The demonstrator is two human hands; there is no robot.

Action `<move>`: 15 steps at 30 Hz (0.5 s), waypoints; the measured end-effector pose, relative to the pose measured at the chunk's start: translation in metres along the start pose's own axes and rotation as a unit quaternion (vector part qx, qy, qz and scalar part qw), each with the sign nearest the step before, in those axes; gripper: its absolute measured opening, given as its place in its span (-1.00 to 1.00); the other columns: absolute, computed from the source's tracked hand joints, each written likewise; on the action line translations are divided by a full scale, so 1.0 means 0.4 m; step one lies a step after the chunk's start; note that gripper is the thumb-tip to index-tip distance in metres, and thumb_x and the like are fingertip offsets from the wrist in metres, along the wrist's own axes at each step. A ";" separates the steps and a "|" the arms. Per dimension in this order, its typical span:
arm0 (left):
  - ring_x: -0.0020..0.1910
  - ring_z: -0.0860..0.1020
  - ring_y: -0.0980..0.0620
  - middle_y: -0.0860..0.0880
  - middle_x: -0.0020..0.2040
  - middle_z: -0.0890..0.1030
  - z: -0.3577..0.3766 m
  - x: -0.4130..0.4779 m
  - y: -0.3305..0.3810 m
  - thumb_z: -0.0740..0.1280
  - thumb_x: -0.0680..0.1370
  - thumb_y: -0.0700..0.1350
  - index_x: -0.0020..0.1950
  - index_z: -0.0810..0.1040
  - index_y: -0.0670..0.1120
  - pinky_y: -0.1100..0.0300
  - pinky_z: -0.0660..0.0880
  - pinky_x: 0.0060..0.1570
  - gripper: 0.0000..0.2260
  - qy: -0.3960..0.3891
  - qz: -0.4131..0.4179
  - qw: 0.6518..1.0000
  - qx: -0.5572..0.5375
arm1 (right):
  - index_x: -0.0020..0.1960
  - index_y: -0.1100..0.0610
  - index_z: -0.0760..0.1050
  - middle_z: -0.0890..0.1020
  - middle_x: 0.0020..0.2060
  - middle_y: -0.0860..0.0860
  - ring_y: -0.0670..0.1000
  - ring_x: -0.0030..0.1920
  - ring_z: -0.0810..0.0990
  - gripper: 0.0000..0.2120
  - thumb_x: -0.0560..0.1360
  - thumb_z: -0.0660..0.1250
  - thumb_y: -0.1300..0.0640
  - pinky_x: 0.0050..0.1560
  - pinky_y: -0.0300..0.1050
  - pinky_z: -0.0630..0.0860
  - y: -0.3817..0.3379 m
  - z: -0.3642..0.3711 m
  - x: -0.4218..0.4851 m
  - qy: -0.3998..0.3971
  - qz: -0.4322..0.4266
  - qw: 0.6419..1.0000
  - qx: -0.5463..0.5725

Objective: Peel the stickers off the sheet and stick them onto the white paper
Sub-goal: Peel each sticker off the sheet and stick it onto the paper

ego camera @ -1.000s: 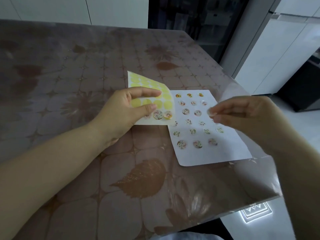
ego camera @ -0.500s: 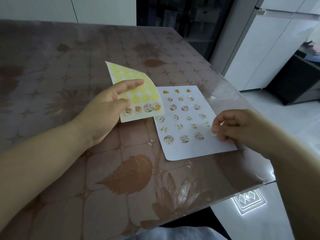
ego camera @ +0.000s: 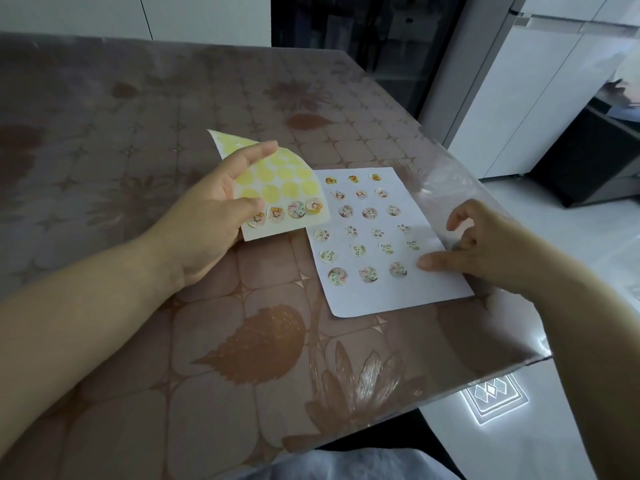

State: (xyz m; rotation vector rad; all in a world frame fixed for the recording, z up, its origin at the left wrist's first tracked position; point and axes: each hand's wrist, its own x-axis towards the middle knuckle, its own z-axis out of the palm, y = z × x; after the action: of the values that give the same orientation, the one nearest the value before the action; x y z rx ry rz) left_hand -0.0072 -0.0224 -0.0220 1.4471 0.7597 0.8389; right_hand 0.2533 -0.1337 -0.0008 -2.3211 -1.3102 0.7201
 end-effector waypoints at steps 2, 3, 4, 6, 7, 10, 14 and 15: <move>0.14 0.60 0.13 0.04 0.35 0.47 -0.002 0.001 0.001 0.09 0.56 -0.47 0.35 0.39 0.20 0.24 0.53 0.15 -0.39 -0.013 -0.002 1.000 -0.022 | 0.03 0.07 0.33 0.50 -0.30 -0.01 -0.04 -0.31 0.44 -0.44 0.21 0.54 -0.11 -0.38 -0.13 0.32 0.005 0.004 0.005 0.032 -0.005 0.999 -0.041; 0.15 0.60 0.13 0.04 0.37 0.45 -0.004 0.002 0.001 0.10 0.56 -0.48 0.36 0.38 0.21 0.26 0.54 0.12 -0.37 -0.022 -0.004 0.999 -0.030 | 0.03 0.08 0.34 0.48 -0.29 -0.02 -0.06 -0.30 0.43 -0.45 0.23 0.52 -0.13 -0.37 -0.14 0.31 0.007 0.007 0.007 0.051 -0.011 0.997 -0.058; 0.14 0.60 0.13 0.04 0.37 0.45 -0.004 0.002 0.001 0.10 0.55 -0.48 0.37 0.37 0.22 0.27 0.54 0.10 -0.36 -0.029 -0.005 0.999 -0.038 | 0.03 0.09 0.35 0.46 -0.30 -0.04 -0.08 -0.30 0.41 -0.47 0.25 0.49 -0.15 -0.37 -0.14 0.29 0.009 0.010 0.007 0.067 -0.018 0.995 -0.066; 0.10 0.62 0.14 0.03 0.31 0.51 -0.005 0.002 0.000 0.09 0.56 -0.48 0.38 0.34 0.22 0.29 0.56 0.04 -0.36 -0.038 -0.010 0.998 -0.054 | -0.02 0.07 0.38 0.42 -0.29 -0.08 -0.09 -0.32 0.39 -0.55 0.29 0.46 -0.16 -0.40 -0.16 0.26 0.001 0.017 0.003 0.090 -0.046 0.992 -0.072; 0.08 0.63 0.14 0.03 0.27 0.54 -0.006 0.001 0.000 0.08 0.57 -0.47 0.39 0.33 0.21 0.29 0.56 0.02 -0.37 -0.041 -0.013 0.997 -0.061 | -0.06 0.06 0.40 0.41 -0.29 -0.09 -0.10 -0.32 0.38 -0.61 0.32 0.44 -0.16 -0.40 -0.18 0.26 -0.011 0.022 -0.001 0.100 -0.075 0.989 -0.074; 0.13 0.62 0.09 -0.04 0.30 0.53 -0.004 0.002 0.001 0.07 0.60 -0.43 0.40 0.31 0.21 0.25 0.56 0.08 -0.41 -0.051 -0.020 0.995 -0.082 | -0.17 -0.02 0.44 0.46 -0.28 -0.12 -0.14 -0.32 0.43 -0.79 0.38 0.39 -0.12 -0.38 -0.32 0.34 -0.079 0.043 -0.025 0.113 -0.203 0.971 -0.051; 0.05 0.64 0.10 -0.06 0.30 0.53 -0.004 0.003 0.002 0.09 0.61 -0.38 0.42 0.29 0.18 0.26 0.57 0.04 -0.46 -0.050 -0.029 0.994 -0.095 | -0.15 -0.07 0.53 0.50 -0.20 -0.16 -0.15 -0.16 0.44 -0.91 0.42 0.36 -0.07 -0.17 -0.37 0.34 -0.199 0.097 -0.036 0.094 -0.357 0.929 -0.024; 0.01 0.64 0.11 -0.07 0.25 0.56 -0.004 0.003 0.001 0.12 0.60 -0.37 0.45 0.27 0.16 0.27 0.57 0.01 -0.46 -0.051 -0.026 0.993 -0.099 | -0.10 -0.06 0.56 0.51 -0.18 -0.14 -0.14 -0.14 0.45 -0.89 0.43 0.37 -0.07 -0.13 -0.38 0.33 -0.221 0.119 -0.029 0.100 -0.381 0.919 -0.031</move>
State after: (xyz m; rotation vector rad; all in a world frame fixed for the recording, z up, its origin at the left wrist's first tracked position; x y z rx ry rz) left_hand -0.0078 -0.0206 -0.0213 1.2778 0.6163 0.7717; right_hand 0.1604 -0.0965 0.0128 -1.6309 -1.9503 0.1773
